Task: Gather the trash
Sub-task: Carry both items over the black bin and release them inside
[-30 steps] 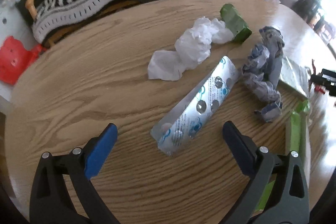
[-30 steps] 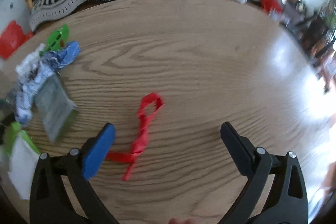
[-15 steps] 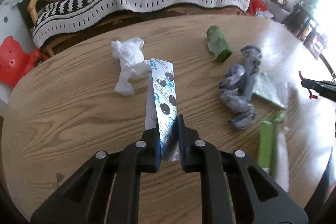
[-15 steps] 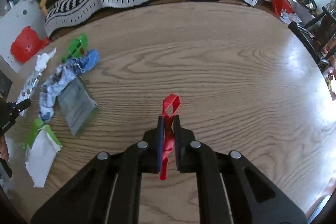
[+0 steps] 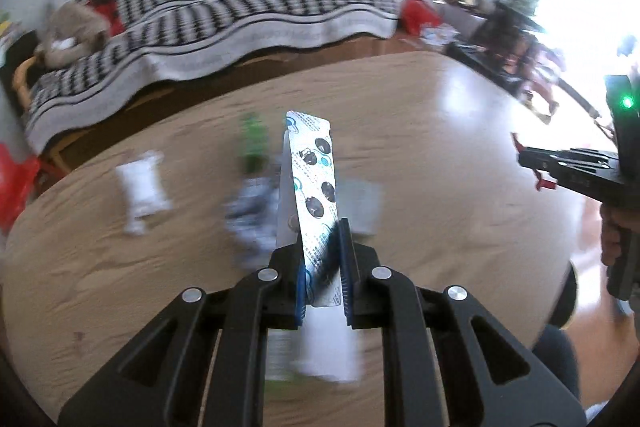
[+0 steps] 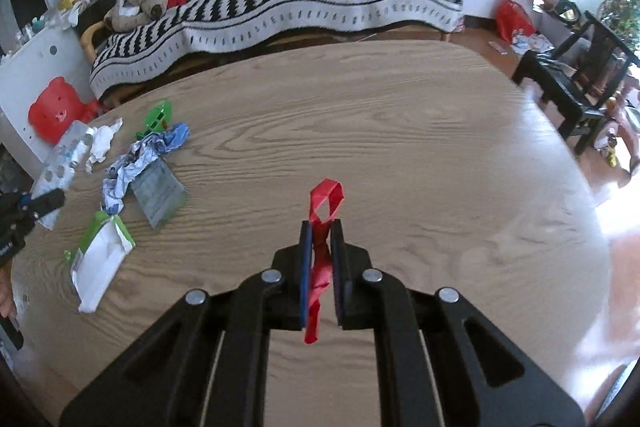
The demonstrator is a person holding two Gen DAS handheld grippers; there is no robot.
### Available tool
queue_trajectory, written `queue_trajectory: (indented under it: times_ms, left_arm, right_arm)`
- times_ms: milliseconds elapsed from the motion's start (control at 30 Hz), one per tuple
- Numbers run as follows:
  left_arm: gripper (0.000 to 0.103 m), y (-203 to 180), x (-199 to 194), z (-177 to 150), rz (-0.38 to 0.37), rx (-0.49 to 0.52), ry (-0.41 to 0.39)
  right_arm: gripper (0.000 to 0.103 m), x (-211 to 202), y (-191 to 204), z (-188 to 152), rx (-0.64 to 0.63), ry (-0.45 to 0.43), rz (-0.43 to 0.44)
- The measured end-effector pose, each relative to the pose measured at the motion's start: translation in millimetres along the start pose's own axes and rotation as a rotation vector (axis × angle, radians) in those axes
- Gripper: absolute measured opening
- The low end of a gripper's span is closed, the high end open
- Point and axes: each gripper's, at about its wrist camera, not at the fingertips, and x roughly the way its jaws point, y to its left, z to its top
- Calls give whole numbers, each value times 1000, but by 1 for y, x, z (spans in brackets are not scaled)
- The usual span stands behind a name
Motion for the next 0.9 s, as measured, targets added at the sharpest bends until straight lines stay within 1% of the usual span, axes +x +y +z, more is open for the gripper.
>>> queue_trajectory:
  times_ms: [100,167,267,300,333,433,500,600,733,900]
  left_arm:
    - [13,-68,8,4,-93,71,15]
    - [13,-108,14,4,-151,108,22]
    - [13,-187,23,-2,-258,195,48]
    - [13,-218,27,-7,-297,228,62]
    - [13,-240,29,-12,-325,252,73]
    - [13,-310,37,-31,-409,325,114]
    - [13,-343,40,-46,-445,364,144]
    - [13,-376,49,-62,-470,399,186]
    - [13,-411,58,-81,-477,441,224]
    - [13,-426,67,-92,-476,476,256]
  right_arm:
    - [10,-37,-40,-15,31,-44,-38]
    - [10,-61,-76,-30,82,-62,-65]
    - [10,-90,-127,-58,163,-69,-111]
    - [10,-99,-143,-69,190,-65,-121]
    - [10,-108,-161,-83,217,-59,-134]
    - [10,-128,-195,-115,264,-50,-168]
    - [10,-141,-219,-137,307,-46,-185]
    - [10,-154,-246,-170,357,-31,-204]
    - [10,-157,-265,-200,394,-7,-214]
    - [10,-154,-278,-228,424,24,-210]
